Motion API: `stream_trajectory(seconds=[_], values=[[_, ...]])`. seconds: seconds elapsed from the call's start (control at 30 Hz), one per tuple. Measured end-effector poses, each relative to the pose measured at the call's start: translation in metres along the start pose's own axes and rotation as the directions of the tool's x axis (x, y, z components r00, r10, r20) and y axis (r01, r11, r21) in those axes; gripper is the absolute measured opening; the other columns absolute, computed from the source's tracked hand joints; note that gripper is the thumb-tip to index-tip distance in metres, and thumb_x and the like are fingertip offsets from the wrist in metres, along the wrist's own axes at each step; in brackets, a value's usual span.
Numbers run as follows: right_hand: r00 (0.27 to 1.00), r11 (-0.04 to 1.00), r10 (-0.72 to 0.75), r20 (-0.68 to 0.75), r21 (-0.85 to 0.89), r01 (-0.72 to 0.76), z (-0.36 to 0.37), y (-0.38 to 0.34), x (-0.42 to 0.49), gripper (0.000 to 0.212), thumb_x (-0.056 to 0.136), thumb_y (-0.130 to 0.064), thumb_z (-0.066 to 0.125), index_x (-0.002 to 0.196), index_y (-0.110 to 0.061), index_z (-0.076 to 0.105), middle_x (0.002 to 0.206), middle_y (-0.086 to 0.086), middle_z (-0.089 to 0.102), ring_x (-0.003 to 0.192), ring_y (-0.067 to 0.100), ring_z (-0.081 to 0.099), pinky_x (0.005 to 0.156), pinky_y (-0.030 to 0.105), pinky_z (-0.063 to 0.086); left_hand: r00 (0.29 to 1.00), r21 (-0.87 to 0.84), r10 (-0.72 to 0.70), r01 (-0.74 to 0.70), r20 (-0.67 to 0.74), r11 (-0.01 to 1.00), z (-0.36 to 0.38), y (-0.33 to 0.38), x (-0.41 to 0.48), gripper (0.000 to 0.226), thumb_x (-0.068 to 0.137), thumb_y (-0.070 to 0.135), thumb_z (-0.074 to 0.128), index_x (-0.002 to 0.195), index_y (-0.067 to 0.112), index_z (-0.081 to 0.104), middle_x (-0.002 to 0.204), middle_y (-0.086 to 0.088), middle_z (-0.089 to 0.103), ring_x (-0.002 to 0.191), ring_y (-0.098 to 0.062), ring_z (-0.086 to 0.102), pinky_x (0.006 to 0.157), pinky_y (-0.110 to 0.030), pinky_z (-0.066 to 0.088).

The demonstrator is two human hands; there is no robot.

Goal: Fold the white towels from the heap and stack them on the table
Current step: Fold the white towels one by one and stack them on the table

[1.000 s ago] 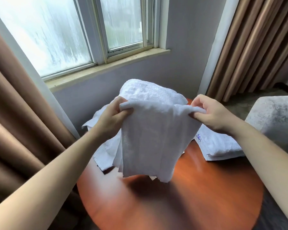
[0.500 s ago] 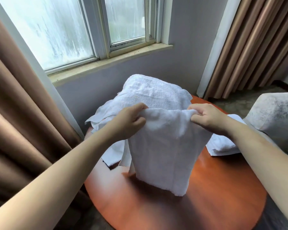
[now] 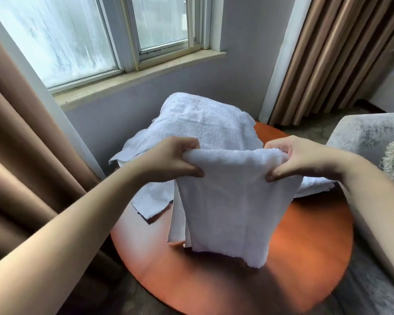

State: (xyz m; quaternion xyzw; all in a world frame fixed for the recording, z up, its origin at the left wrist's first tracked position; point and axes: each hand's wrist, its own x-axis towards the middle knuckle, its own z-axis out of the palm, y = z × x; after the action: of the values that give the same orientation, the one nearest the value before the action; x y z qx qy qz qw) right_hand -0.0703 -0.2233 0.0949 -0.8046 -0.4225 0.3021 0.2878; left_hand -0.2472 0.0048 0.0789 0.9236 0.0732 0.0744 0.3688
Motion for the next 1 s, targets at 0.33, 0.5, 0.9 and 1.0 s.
stream_trajectory(seconds=[0.33,0.5,0.9,1.0], values=[[0.828,0.963,-0.248,-0.503,-0.036,0.267,-0.008,0.011,0.006,0.028,0.069,-0.004,0.082,0.071,-0.026,0.064,0.065,-0.014,0.059,0.066,0.004,0.051,0.065,0.025,0.043,0.923,0.019,0.065,-0.063,-0.380,0.998,0.014,0.022,-0.001,0.022,0.074,0.021,0.072,0.083,0.024,0.052,0.066,0.007,0.054,0.061,-0.011,0.045,0.062,-0.032,0.042],[0.802,0.940,-0.324,-0.502,-0.072,0.334,-0.009,0.010,-0.011,0.024,0.070,-0.006,0.081,0.072,-0.023,0.063,0.068,-0.004,0.062,0.068,0.007,0.051,0.065,0.027,0.043,0.926,-0.040,0.046,-0.066,-0.374,0.997,0.017,0.042,-0.018,0.017,0.074,0.016,0.072,0.087,0.021,0.063,0.073,0.011,0.058,0.070,-0.005,0.050,0.069,-0.025,0.042],[0.928,0.912,-0.274,-0.254,0.238,0.334,-0.032,0.017,-0.050,0.037,0.065,-0.006,0.084,0.094,-0.014,0.063,0.092,0.011,0.064,0.083,0.017,0.057,0.079,0.035,0.046,0.964,-0.345,-0.217,0.154,-0.153,0.926,0.021,0.094,-0.043,0.019,0.074,-0.005,0.067,0.085,0.011,0.069,0.076,0.001,0.066,0.074,-0.011,0.063,0.072,-0.029,0.054],[0.991,0.975,-0.124,-0.045,0.183,0.130,-0.038,0.030,-0.036,0.051,0.051,-0.028,0.084,0.094,-0.011,0.063,0.087,0.009,0.058,0.082,0.020,0.052,0.076,0.038,0.038,0.932,-0.306,-0.362,0.335,-0.034,0.891,0.028,0.085,-0.033,0.022,0.081,-0.007,0.065,0.089,0.012,0.070,0.084,-0.006,0.072,0.079,-0.020,0.069,0.078,-0.038,0.056]])
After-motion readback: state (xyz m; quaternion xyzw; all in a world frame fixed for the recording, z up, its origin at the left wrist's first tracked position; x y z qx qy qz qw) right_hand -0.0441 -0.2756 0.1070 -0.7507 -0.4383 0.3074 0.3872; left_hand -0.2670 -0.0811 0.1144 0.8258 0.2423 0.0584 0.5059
